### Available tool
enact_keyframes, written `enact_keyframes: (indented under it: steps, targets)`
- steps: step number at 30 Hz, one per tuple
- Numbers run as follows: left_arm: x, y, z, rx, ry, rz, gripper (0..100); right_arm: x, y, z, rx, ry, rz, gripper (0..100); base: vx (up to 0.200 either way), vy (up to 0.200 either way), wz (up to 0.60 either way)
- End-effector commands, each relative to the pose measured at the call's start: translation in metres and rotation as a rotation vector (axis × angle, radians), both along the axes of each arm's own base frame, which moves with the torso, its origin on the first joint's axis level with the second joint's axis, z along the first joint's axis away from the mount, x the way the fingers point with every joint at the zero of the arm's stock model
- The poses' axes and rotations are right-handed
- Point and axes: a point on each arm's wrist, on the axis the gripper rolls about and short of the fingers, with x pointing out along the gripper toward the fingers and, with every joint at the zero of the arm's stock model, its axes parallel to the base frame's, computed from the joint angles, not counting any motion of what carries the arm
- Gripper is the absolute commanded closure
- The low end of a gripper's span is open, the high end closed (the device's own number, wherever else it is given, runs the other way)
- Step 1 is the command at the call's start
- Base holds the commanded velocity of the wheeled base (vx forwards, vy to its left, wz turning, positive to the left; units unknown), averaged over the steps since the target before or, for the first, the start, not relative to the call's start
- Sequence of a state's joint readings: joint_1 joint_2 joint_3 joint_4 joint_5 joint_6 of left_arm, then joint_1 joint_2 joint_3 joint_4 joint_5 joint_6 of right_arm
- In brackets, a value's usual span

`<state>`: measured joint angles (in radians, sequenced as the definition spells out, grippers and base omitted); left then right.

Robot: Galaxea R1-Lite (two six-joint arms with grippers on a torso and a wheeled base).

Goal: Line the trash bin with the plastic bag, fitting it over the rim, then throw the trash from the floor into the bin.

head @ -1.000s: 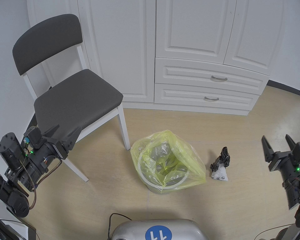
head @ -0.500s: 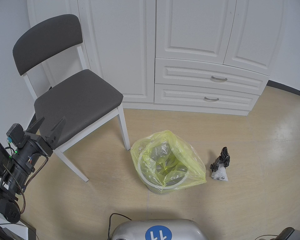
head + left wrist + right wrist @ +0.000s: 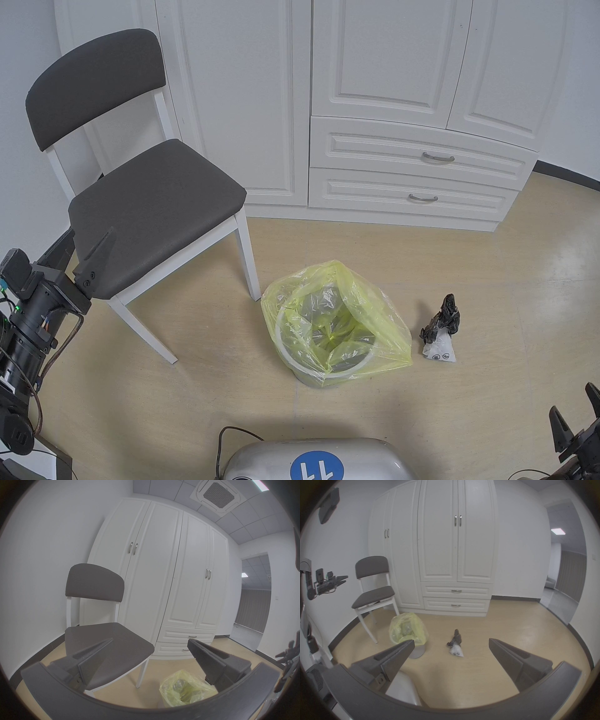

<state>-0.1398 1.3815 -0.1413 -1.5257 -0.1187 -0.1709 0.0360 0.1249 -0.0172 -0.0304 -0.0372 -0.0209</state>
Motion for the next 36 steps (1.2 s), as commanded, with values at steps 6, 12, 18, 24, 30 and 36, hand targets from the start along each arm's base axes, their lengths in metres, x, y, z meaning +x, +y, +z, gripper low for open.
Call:
enact_keyframes:
  steps: [6, 12, 18, 24, 30, 36]
  targets:
    - [-0.002, -0.003, -0.002, 0.029, 0.003, -0.005, 0, -0.009, 0.001, -0.010, 0.018, -0.077, 0.011, 0, 0.000, 0.000, 0.00]
    - [0.006, -0.018, -0.015, 0.048, 0.066, -0.047, 0, -0.009, 0.001, -0.010, 0.018, -0.077, 0.011, 0, 0.000, 0.000, 0.00]
    - [0.009, -0.031, -0.014, 0.045, 0.065, -0.086, 0, -0.009, 0.001, -0.010, 0.018, -0.077, 0.011, 0, 0.000, 0.000, 0.00]
    - [0.014, -0.032, -0.015, 0.041, 0.075, -0.086, 0, -0.009, 0.001, -0.010, 0.018, -0.076, 0.011, 0, 0.000, 0.000, 0.00]
    - [0.018, -0.033, -0.010, 0.037, 0.053, -0.083, 0, -0.009, 0.001, -0.010, 0.018, -0.077, 0.011, 0, 0.000, 0.000, 0.00]
    - [0.018, -0.033, -0.010, 0.034, 0.054, -0.082, 0, -0.009, 0.001, -0.010, 0.018, -0.077, 0.011, 0, 0.000, 0.000, 0.00]
